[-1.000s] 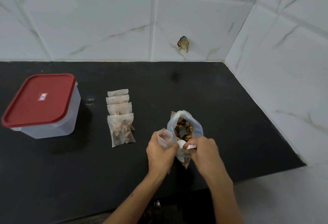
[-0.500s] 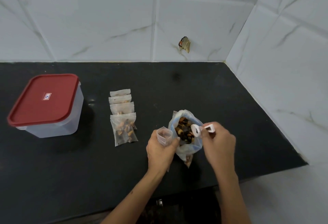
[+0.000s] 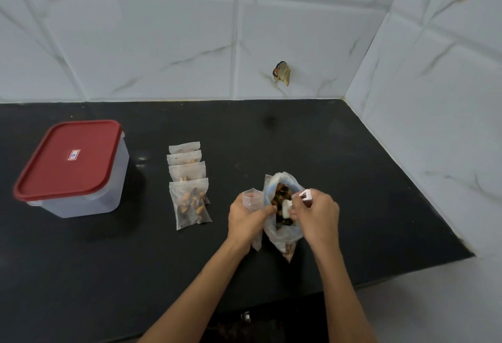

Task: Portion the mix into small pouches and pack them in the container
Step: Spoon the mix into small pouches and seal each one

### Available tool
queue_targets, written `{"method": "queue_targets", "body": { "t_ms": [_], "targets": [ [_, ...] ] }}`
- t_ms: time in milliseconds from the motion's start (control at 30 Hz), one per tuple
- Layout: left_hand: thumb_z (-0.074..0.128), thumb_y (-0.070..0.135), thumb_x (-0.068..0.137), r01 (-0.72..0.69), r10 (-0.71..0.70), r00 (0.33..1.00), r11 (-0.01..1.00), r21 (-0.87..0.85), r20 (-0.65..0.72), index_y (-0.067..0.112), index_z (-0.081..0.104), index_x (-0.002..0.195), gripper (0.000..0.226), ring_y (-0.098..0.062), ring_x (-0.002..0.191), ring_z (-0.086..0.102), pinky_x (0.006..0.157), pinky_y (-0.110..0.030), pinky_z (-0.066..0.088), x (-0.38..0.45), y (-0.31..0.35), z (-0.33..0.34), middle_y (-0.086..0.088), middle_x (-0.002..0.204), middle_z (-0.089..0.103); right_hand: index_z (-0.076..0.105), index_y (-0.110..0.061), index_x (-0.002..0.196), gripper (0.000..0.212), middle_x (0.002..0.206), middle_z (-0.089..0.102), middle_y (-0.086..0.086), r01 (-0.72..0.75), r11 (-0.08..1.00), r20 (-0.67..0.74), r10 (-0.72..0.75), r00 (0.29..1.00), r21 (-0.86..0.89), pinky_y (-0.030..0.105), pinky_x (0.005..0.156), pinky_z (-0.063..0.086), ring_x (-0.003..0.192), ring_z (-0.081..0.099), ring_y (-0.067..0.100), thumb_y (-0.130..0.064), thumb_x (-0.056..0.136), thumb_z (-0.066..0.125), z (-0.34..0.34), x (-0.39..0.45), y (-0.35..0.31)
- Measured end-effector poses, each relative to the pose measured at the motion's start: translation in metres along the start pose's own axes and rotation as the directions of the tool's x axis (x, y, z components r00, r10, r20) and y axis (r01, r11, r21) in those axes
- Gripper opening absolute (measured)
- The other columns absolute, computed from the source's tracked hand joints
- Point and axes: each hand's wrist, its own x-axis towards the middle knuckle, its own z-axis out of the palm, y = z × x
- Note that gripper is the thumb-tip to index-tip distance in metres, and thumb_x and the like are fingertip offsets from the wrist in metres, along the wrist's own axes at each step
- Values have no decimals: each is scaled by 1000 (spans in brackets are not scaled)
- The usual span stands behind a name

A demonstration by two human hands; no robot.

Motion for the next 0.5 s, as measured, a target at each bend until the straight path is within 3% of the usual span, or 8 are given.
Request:
{"method": "queue_targets", "body": {
  "t_ms": [167, 233, 300, 400, 500],
  "targets": [
    [78, 8, 69, 20, -19, 1000, 999, -34, 12, 17, 63, 103, 39, -20, 95, 68, 88, -45, 56, 3, 0, -4, -7, 98, 71, 64, -11, 78, 15, 67, 65, -3, -21, 998, -3, 22, 1000, 51, 23, 58, 54, 61, 63, 7, -19, 90, 60, 6, -9, -1],
    [79, 11, 67, 19, -19, 1000, 999, -37, 20, 18, 63, 103, 40, -21, 96, 68, 88, -46, 56, 2, 0, -6, -6, 99, 71, 64, -12, 78, 15, 67, 65, -2, -1, 997, -63, 5, 998, 71, 25, 58, 53, 62, 63, 8, -19, 90, 60, -1, -5, 2],
    [80, 24, 53, 22, -22, 1000, 999, -41, 14, 18, 64, 103, 53, -21, 96, 68, 88, -47, 56, 1, 1, -5, -6, 98, 71, 65, -13, 82, 11, 69, 64, -5, 36, 997, -67, -31, 997, 64, 19, 57, 48, 64, 60, 5, -17, 91, 60, -6, 2, 4],
    [76, 36, 37, 18, -17, 1000, 999, -42, 5, 17, 64, 101, 67, -22, 94, 69, 87, -47, 56, 1, 2, -4, -6, 95, 72, 69, -19, 93, 10, 83, 65, -8, 89, 993, 79, -95, 992, 73, 8, 61, 43, 76, 59, 1, -14, 91, 61, -2, 8, 8],
    [79, 31, 44, 11, -11, 1000, 999, -36, 17, 14, 65, 101, 61, -23, 91, 70, 86, -46, 57, 2, 4, -3, -8, 93, 72, 72, -21, 95, 15, 97, 67, -3, 69, 992, 226, -91, 970, 104, 4, 62, 44, 83, 58, 1, -10, 90, 63, 5, 10, 11]
  ]
}}
